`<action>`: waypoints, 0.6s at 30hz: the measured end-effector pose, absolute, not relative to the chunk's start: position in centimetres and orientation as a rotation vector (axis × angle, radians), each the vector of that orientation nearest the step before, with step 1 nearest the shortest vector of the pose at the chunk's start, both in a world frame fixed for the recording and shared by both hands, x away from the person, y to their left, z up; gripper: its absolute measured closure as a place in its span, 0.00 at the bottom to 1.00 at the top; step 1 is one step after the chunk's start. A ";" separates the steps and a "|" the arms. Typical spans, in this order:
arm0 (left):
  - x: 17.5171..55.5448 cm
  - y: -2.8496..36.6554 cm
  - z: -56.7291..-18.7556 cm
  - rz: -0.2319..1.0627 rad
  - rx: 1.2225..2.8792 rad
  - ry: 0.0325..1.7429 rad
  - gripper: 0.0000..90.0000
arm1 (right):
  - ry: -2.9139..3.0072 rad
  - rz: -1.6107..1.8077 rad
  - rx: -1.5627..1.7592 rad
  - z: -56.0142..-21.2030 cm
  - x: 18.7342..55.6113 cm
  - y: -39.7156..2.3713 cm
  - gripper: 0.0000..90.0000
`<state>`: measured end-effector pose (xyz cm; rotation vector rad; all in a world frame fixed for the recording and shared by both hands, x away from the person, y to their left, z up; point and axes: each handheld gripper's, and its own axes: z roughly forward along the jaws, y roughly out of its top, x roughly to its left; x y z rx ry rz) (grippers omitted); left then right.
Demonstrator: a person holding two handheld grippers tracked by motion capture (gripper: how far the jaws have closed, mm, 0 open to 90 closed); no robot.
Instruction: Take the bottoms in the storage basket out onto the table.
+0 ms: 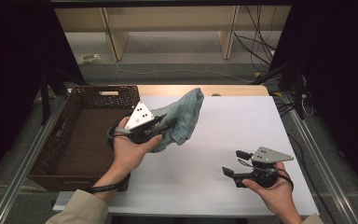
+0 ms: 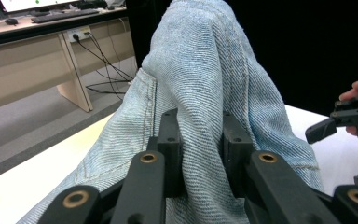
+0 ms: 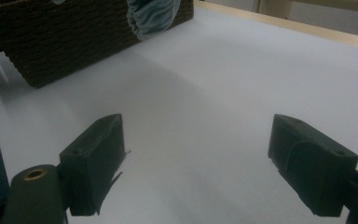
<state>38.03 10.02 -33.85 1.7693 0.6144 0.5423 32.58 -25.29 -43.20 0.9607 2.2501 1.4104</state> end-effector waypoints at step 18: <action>37.8 7.5 -36.5 0.491 1.872 0.582 0.82 | 2.250 1.411 0.960 -43.2 32.6 -25.3 0.22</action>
